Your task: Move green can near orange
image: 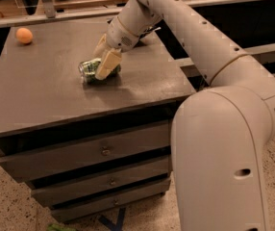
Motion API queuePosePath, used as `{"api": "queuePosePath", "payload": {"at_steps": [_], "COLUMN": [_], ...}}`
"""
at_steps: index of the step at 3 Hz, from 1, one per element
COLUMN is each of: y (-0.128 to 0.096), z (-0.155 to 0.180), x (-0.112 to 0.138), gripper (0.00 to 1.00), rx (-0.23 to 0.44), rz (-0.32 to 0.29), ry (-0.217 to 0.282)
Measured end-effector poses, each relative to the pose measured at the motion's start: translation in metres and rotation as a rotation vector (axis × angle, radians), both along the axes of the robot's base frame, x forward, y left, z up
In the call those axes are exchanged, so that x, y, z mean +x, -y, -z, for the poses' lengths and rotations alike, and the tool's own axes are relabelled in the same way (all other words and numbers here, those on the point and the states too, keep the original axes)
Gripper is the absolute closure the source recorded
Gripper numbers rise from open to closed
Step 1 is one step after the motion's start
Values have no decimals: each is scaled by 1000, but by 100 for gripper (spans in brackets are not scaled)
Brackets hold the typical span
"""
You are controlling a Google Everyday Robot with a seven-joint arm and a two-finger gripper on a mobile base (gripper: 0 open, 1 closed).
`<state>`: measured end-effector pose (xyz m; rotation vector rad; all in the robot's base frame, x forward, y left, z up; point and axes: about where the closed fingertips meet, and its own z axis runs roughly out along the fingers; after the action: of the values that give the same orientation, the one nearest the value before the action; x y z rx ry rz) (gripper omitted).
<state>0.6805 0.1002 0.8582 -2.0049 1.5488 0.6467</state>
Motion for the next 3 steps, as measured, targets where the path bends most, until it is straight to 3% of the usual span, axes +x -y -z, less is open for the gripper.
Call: {"api": "queuePosePath", "payload": {"at_steps": [1,2,3], "y": [-10,-26,-39], "z": [-10,-31,-43], "x": [-10,-6,6], "gripper": [61,85,100], "rx": [-7,11,32], "rz": [-86,-94,-46], "ry": [21,63,85]}}
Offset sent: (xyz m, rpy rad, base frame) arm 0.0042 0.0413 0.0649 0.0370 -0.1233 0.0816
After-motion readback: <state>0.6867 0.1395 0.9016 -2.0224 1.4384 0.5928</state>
